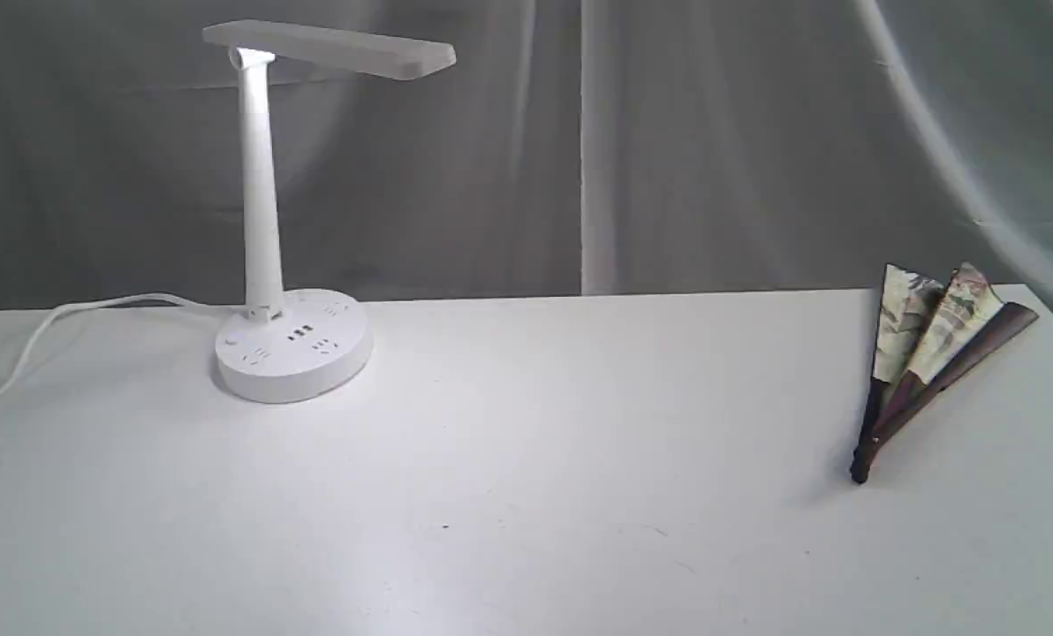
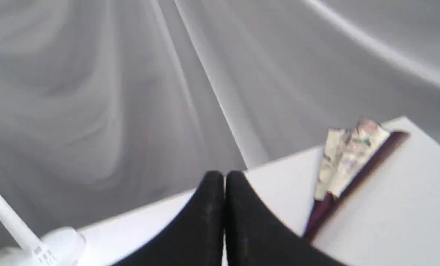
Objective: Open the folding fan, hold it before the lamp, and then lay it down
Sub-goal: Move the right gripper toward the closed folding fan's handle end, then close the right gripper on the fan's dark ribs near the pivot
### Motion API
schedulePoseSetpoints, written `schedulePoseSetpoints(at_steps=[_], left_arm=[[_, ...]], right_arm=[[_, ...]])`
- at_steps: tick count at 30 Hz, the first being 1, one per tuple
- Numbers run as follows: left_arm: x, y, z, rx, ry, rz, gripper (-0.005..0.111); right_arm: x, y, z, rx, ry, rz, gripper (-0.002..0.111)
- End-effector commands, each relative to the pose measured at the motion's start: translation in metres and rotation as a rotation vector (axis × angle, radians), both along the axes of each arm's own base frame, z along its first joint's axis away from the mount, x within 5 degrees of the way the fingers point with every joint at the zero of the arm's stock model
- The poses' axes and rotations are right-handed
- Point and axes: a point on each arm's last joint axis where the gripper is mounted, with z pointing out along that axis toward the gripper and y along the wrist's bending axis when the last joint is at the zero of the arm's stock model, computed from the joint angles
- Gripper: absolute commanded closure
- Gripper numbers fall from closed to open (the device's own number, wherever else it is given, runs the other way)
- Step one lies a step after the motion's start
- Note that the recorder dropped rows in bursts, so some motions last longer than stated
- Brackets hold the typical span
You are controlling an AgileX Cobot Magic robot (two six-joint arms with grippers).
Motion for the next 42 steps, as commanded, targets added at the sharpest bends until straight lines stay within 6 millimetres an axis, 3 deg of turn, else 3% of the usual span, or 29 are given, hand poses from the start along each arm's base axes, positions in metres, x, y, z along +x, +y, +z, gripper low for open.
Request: schedulePoseSetpoints(at_steps=[1,6,14,20,23,28,33,38,42], left_arm=[[0.000,0.000,-0.001,-0.004,-0.001,0.000,0.107],[0.000,0.000,-0.001,-0.004,-0.001,0.000,0.107],[0.000,0.000,-0.001,-0.004,-0.001,0.000,0.107],[0.000,0.000,-0.001,-0.004,-0.001,0.000,0.107],[0.000,0.000,-0.001,-0.004,-0.001,0.000,0.107],[0.000,0.000,-0.001,-0.001,-0.001,0.000,0.107],[0.000,0.000,-0.001,0.007,-0.003,0.000,0.107],[0.000,0.000,-0.001,0.012,-0.002,0.000,0.107],[0.000,0.000,-0.001,0.008,-0.002,0.000,0.107]], right_arm=[[0.040,0.000,-0.014,-0.051,0.172,0.021,0.108],[0.107,-0.002,-0.040,-0.134,0.376,0.055,0.108],[0.187,-0.002,-0.095,-0.131,0.598,0.081,0.108],[0.242,0.005,-0.111,-0.108,0.705,0.187,0.108],[0.266,0.009,-0.113,-0.099,0.753,0.259,0.101],[0.299,0.011,-0.123,-0.068,0.781,0.280,0.077],[0.318,0.005,-0.137,-0.167,0.809,0.270,0.049],[0.329,-0.013,-0.147,-0.254,0.869,0.105,0.045],[0.332,-0.020,-0.155,-0.216,0.895,-0.013,0.045]])
